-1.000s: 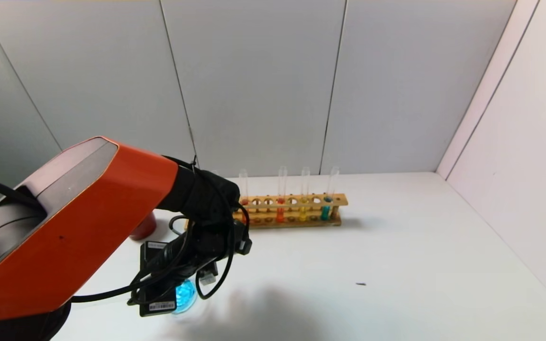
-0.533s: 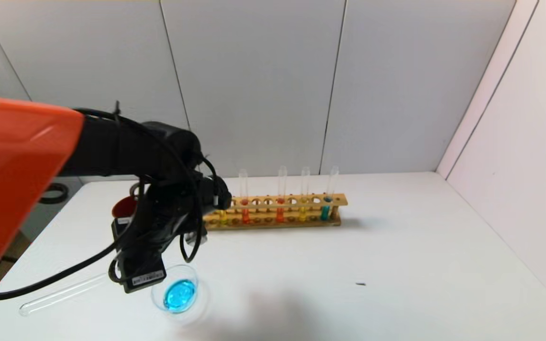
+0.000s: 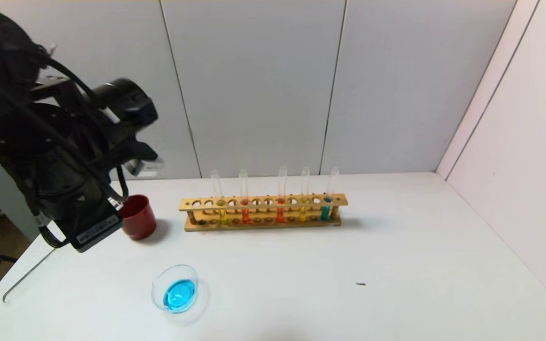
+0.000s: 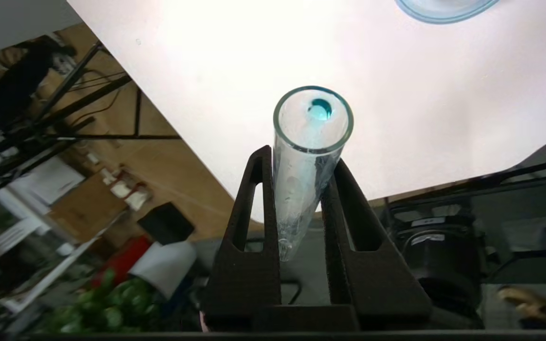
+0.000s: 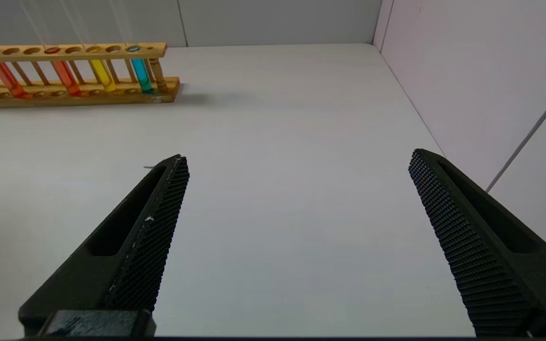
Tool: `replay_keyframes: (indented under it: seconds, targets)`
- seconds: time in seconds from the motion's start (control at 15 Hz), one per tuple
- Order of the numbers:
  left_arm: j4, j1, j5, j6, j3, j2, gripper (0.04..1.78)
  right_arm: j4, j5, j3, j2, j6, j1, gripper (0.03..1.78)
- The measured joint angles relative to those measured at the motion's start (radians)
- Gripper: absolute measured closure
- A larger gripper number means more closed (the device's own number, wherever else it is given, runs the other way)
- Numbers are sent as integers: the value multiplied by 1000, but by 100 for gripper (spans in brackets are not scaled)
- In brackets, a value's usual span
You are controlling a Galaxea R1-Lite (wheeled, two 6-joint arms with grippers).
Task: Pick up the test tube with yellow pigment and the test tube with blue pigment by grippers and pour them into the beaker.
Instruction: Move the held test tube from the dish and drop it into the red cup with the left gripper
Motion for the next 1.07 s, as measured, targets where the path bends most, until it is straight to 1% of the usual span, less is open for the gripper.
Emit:
replay_keyframes:
  seconds: [0.2,0.53,0.73,1.07]
  targets:
    - [-99,60,-70,-13,41,-97,151,0,0,0,0,0,0,11]
    - [-416,110,-107,-119,185,-197,151,0,0,0,0,0,0,11]
    - [-551,167,-144,-133,214,-197,151,0,0,0,0,0,0,11]
    - [-786,291,-146,-196,223,-103,151,0,0,0,0,0,0,11]
